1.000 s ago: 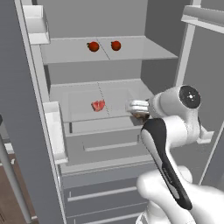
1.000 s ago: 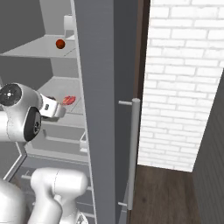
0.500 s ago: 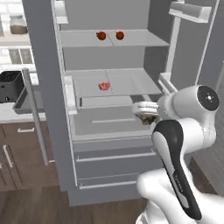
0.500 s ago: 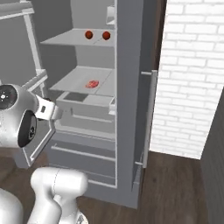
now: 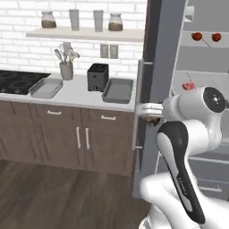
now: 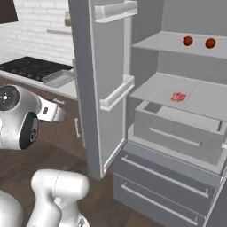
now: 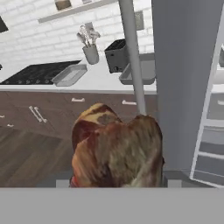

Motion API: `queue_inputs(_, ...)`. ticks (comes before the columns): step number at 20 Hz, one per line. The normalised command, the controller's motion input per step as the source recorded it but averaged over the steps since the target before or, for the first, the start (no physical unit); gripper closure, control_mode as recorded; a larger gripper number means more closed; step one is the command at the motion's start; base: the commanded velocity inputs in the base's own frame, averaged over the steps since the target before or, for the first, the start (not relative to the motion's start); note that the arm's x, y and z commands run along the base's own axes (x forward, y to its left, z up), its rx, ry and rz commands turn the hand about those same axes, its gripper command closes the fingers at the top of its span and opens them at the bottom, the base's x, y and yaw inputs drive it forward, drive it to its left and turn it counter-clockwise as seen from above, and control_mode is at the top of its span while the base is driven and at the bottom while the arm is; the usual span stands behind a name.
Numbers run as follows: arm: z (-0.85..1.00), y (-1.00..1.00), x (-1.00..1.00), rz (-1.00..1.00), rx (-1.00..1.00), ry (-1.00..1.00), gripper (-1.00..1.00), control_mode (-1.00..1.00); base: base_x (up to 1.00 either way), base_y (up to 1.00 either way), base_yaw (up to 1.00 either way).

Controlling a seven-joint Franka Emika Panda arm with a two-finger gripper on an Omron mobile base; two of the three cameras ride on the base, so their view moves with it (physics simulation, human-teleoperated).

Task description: Place one tomato and one steak in each tupperware on the nearby counter, to pack two identical lunches.

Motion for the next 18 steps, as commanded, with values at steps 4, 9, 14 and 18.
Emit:
queue_inputs(4,0.0,0.0,0.0,0.0,0.0,0.0,1.0,1.0,0.77,1.0,0.48)
queue_inputs(9,0.0,0.0,0.0,0.0,0.0,0.0,1.0,1.0,1.0,0.76,0.26)
queue_inputs(14,0.0,0.0,0.0,0.0,0.0,0.0,1.0,1.0,1.0,0.52,-0.23)
queue_inputs(18,0.0,0.0,0.0,0.0,0.0,0.0,1.0,1.0,1.0,0.95,-0.54)
